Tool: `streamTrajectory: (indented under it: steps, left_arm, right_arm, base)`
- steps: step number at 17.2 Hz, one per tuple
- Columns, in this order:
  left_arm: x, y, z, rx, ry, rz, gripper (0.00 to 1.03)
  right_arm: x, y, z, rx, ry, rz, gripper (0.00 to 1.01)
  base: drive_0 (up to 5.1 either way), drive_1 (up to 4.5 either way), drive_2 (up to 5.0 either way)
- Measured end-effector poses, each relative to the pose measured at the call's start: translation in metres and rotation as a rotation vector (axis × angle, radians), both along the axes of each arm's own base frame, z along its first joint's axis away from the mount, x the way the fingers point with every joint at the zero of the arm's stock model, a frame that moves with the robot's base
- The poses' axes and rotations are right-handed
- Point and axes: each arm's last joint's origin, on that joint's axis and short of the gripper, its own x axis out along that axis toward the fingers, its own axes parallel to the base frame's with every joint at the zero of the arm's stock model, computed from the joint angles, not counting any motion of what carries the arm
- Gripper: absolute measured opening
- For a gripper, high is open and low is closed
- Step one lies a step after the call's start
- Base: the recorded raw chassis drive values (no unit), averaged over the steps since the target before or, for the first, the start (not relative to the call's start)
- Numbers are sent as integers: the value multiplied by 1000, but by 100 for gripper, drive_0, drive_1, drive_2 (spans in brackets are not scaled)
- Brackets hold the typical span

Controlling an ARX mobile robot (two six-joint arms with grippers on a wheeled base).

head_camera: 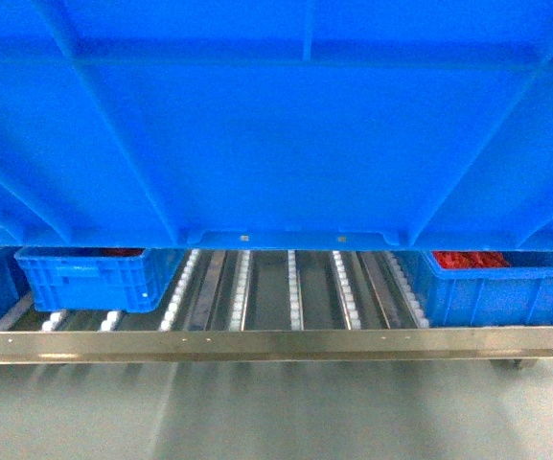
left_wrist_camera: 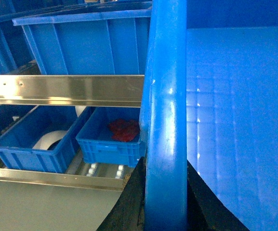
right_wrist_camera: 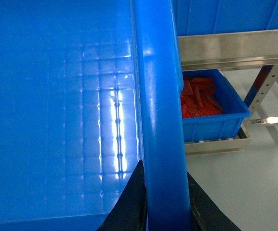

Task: Place box next to blue box on left shelf

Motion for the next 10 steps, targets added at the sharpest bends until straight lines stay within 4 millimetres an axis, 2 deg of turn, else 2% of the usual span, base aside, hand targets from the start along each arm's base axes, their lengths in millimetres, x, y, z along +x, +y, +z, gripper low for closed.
streamTrajectory:
  steps: [10]
  left_arm:
    - [0, 0, 0, -1, -1, -1, 12]
  right_arm:
    - [0, 0, 0, 0, -1, -1, 10]
  base:
    - [0, 0, 0]
